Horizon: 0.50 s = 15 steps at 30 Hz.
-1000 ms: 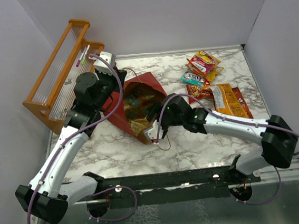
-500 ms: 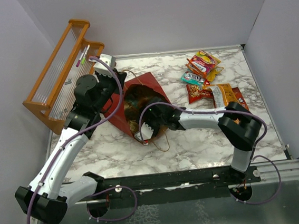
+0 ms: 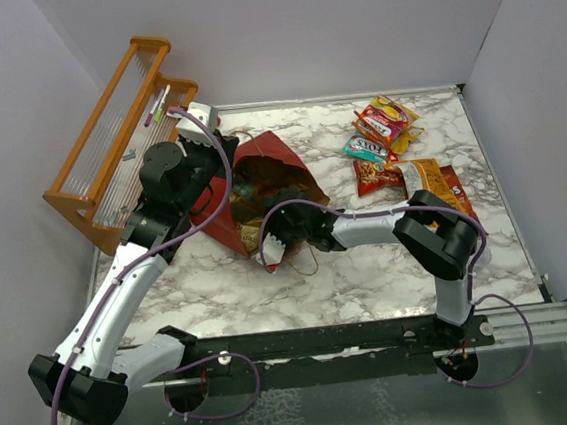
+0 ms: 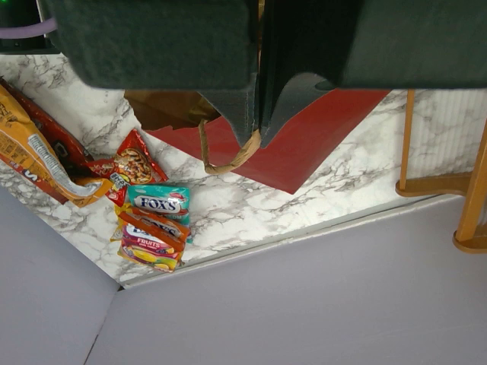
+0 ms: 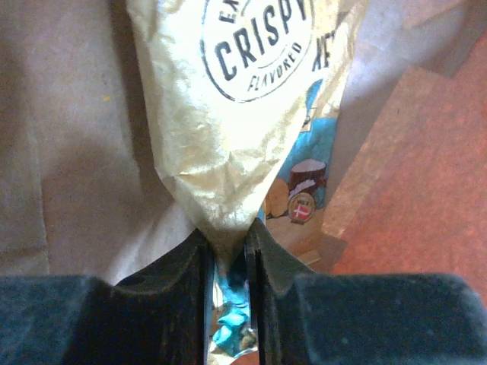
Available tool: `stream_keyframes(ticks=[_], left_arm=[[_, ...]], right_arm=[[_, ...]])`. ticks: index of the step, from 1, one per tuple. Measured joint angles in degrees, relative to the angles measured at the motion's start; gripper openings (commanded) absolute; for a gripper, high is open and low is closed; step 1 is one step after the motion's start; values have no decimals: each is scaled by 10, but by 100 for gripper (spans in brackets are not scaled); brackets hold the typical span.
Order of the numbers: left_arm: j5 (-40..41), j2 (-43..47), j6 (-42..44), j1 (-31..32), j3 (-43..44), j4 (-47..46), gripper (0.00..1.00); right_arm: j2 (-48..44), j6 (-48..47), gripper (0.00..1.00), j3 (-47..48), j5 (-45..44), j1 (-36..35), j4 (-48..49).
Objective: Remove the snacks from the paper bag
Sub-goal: Take out the snack from the paper bag.
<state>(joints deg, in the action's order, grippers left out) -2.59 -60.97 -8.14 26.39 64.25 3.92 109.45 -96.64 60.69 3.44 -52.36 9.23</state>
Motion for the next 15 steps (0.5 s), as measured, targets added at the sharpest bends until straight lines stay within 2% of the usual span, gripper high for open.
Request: stream_keyframes(ticks=[3,15], left_arm=[[5,0,1,0,0,0,0],[16,0,7,-8,-17,-9,0]], right_arm=[[-13,10,2,-10,5,-3,7],[-204,151,1,-30,106,-6,-54]])
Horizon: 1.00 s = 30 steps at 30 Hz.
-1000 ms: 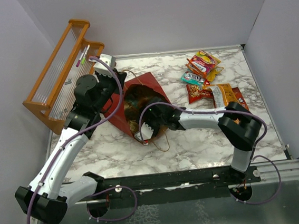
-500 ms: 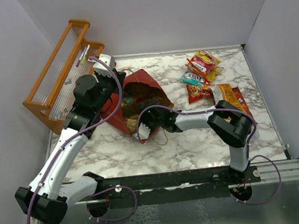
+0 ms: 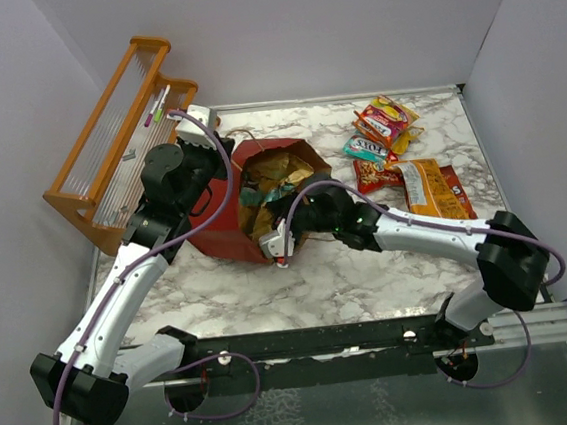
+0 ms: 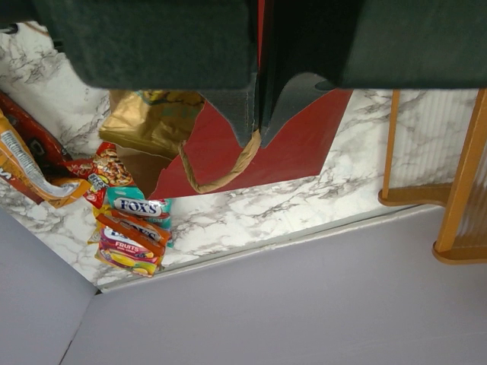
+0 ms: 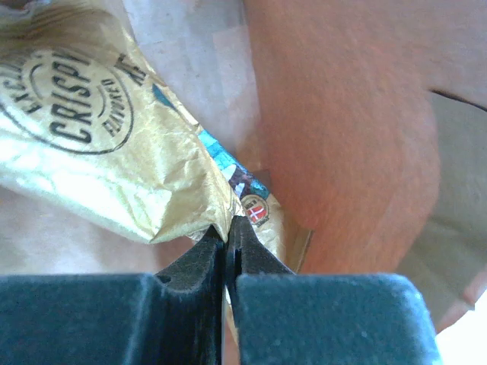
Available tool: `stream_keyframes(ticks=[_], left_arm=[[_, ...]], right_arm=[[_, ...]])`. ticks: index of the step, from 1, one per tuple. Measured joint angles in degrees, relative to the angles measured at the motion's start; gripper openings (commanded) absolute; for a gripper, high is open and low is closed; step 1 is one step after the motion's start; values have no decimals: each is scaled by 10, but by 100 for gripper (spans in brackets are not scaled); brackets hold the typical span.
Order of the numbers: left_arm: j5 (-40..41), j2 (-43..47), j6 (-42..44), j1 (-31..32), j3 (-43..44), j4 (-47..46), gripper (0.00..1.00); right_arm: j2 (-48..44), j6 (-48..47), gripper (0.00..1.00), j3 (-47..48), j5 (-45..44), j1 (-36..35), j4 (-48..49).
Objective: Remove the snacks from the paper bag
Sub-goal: Take out the snack from the paper bag.
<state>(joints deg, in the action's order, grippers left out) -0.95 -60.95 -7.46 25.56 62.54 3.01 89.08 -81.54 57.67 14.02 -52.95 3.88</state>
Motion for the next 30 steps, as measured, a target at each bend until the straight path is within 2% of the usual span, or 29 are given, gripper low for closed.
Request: stream_keyframes(ticks=[7,16,30], left_arm=[[5,0,3,-7,-2,-2,0],[15,1,4,-12,-9,-9,0],[50,2,10,-12,-16,-10,0]], right_arm=[[-59,95,1,-29,23,-2,-37],[-88,174,1,-3,21,-2,-108],[-276,300,1,30,23,-2,-173]])
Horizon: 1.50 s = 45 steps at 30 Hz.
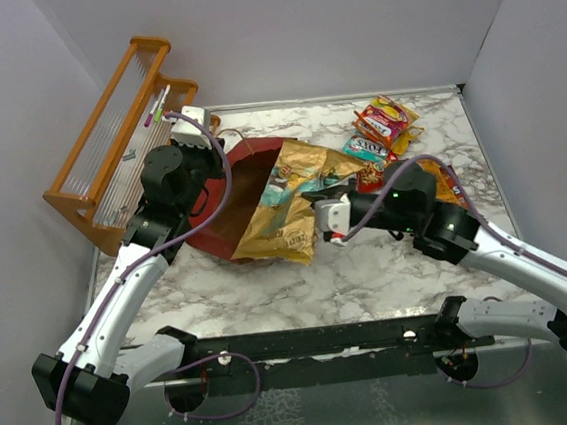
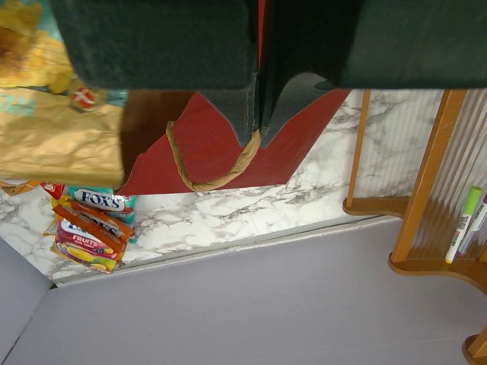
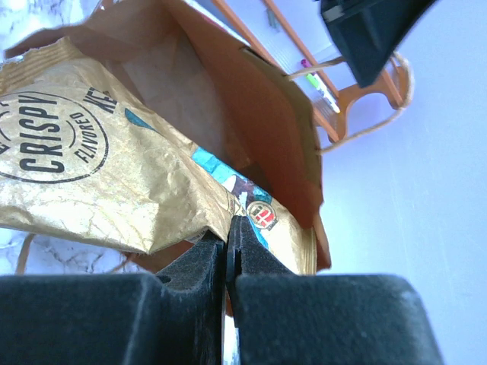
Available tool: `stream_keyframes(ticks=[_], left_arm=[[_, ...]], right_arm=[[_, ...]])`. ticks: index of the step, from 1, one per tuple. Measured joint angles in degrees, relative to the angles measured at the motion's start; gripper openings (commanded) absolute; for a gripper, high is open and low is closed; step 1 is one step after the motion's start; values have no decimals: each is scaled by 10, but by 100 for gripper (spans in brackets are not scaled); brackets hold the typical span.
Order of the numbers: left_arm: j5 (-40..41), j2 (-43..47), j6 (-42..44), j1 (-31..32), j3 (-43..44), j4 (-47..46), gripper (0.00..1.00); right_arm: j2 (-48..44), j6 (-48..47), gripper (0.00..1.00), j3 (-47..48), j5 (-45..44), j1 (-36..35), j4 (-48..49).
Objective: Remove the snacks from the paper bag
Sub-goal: Take out the snack from the paper bag, then place the snack at the center of the board, then adjust the paper bag at the center of the board.
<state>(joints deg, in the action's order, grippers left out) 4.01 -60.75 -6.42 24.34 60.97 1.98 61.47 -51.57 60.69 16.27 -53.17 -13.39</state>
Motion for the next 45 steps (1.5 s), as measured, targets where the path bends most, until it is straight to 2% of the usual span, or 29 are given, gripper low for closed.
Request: stream_keyframes(ticks=[6,10,15,21,24,28,34,37,45], left_arm=[[7,0,5,0,-2,0,0],[8,0,6,0,-6,0,0],[8,0,6,-1,-6,0,0],[-2,-4,-23,-2,2,4,0],[-17,-23,-64,-2,46,19,0],[-35,-40,-129,-2,106,26,0],[-57,-42,-218,-3,149,25,0],[-56,-38,-251,-3,143,19,0],[10,0,-313,-11,40,20,0]], right_arm=[[-92,63,1,29,-30,0,-31],[-128,101,1,72,-115,-1,-38],[-147,147,1,72,-283,-1,-17],[-98,165,1,25,-530,3,98],[-66,173,1,15,-590,26,123],[-51,224,1,18,-605,123,124],[-27,344,1,57,-601,296,52],[-25,377,1,58,-602,318,23],[-23,417,1,58,-603,329,-17]])
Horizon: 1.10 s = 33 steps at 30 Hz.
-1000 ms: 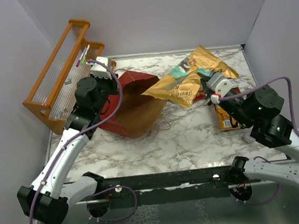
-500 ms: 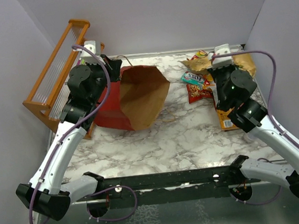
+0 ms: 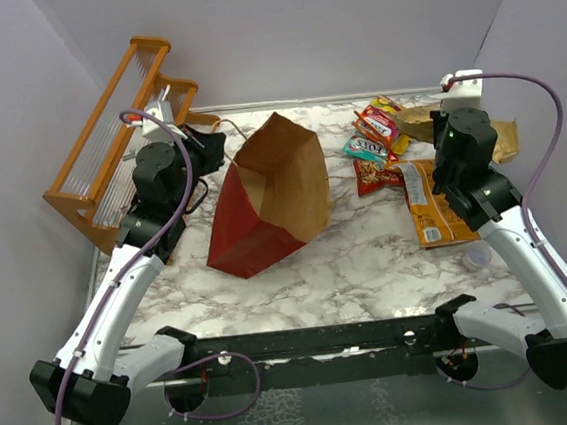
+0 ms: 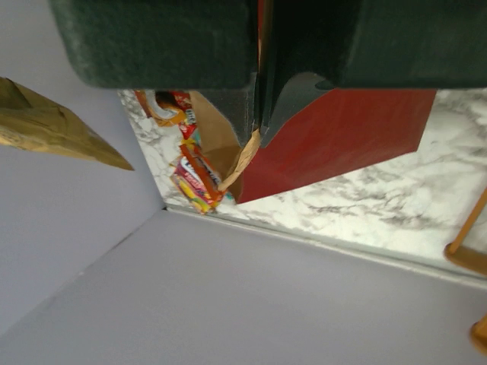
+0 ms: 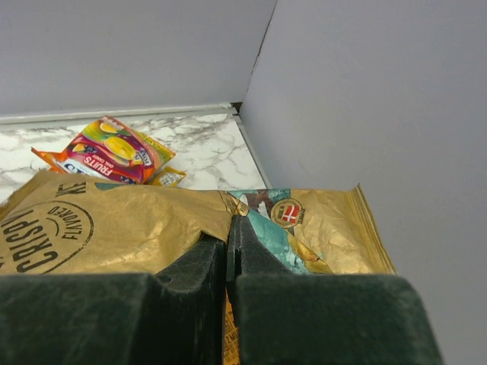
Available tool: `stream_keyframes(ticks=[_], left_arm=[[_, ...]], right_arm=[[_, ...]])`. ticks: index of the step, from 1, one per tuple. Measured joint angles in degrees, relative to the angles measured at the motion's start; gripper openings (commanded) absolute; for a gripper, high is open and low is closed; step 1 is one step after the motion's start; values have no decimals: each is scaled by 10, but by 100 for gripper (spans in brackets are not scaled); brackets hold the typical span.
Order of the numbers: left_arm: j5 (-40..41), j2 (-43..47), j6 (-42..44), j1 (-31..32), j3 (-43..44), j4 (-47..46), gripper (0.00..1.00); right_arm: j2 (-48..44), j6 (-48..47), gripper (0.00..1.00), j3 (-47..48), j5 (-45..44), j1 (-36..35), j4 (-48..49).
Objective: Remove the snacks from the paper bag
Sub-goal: Adjust the paper bag at the center of the board.
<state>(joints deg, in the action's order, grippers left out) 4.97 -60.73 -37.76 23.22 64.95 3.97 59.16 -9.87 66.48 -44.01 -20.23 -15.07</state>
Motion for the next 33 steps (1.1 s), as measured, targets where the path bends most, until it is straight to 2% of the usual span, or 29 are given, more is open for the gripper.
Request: stream_keyframes(ticks=[6,12,18,24,26,28,33], left_arm=[[78,49,-4,-8,-63,38,0],[161,114,35,-10,-97,53,4],[215,141,82,-10,-127,56,19],[260,146,129,11,-153,56,29],[269,153,144,21,-156,54,40],[277,166,159,29,-163,48,50],[291,195,178,39,-182,42,58]], right_arm=[[13,14,1,0,0,1,-16],[46,24,1,17,-4,1,-49],[41,35,1,-9,-49,11,-65],[46,78,2,-48,-61,103,-99],[61,98,2,-53,-77,121,-107],[80,122,1,-71,-88,125,-104],[157,239,2,-111,-53,125,-153]])
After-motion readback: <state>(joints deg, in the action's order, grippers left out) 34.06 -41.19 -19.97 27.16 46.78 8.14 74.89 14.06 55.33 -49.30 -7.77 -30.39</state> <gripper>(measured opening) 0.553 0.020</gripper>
